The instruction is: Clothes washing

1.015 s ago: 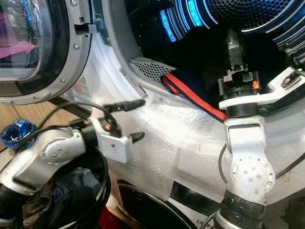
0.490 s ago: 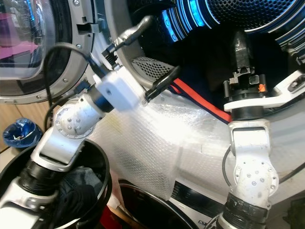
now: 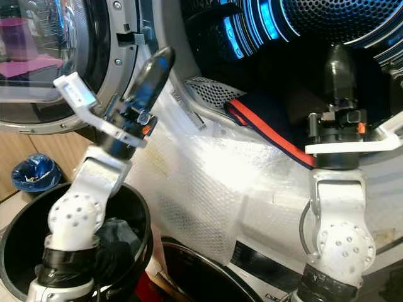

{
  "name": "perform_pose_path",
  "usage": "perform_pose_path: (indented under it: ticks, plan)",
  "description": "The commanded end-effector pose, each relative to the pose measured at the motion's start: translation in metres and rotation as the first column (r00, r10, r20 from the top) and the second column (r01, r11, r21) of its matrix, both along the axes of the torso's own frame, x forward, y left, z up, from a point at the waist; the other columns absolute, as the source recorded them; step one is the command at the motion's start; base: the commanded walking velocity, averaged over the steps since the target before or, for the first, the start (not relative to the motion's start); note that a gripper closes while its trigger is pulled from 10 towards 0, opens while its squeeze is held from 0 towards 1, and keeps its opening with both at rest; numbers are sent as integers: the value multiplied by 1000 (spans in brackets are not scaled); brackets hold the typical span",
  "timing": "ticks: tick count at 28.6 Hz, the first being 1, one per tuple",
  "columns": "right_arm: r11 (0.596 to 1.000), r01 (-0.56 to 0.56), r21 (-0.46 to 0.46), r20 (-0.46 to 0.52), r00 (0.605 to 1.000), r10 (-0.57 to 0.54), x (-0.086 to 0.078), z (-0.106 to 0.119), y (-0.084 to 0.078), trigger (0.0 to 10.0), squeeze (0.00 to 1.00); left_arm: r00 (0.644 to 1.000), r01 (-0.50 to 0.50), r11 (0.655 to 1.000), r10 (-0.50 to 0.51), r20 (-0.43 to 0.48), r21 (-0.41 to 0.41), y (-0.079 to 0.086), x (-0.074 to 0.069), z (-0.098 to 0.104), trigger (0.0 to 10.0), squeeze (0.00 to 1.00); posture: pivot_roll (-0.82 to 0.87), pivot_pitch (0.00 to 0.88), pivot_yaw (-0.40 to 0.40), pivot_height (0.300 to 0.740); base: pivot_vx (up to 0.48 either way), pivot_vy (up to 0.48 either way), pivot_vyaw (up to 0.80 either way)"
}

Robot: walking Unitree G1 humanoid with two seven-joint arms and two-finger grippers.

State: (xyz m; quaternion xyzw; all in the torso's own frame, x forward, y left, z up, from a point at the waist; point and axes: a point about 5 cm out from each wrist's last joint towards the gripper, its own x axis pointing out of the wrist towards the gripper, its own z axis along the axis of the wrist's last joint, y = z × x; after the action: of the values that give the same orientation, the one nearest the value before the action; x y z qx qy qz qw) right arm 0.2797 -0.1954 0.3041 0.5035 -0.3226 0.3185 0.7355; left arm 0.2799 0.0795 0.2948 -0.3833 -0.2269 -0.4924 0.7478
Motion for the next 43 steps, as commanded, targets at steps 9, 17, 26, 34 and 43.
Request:
perform_pose_path:
  ticks: [9,17,26,34,43]
  plan:
    - [999,-24,28,77,997,22,-15,1,-7,10000,0,963,250,944,-220,-152,216,-28,-7,-36,10000,0,-17,54,-57,740,0,0,0]
    - [998,-52,26,86,995,50,-17,-1,-4,10000,0,899,416,905,-424,-110,-91,-34,13,-13,10000,0,-20,52,-58,740,0,0,0]
    - [997,-71,23,96,993,68,-20,-2,-2,10000,0,797,595,804,-591,-123,-6,-79,6,-11,10000,0,-30,58,-56,740,0,0,0]
    - [996,-91,10,119,989,89,-25,-2,2,10000,0,781,615,785,-594,-191,71,-102,8,-23,10000,0,-37,59,-48,740,0,0,0]
    - [994,-108,12,121,987,106,-25,-4,4,10000,0,823,545,838,-531,-200,20,-104,34,-6,10000,0,-33,60,-53,740,0,0,0]
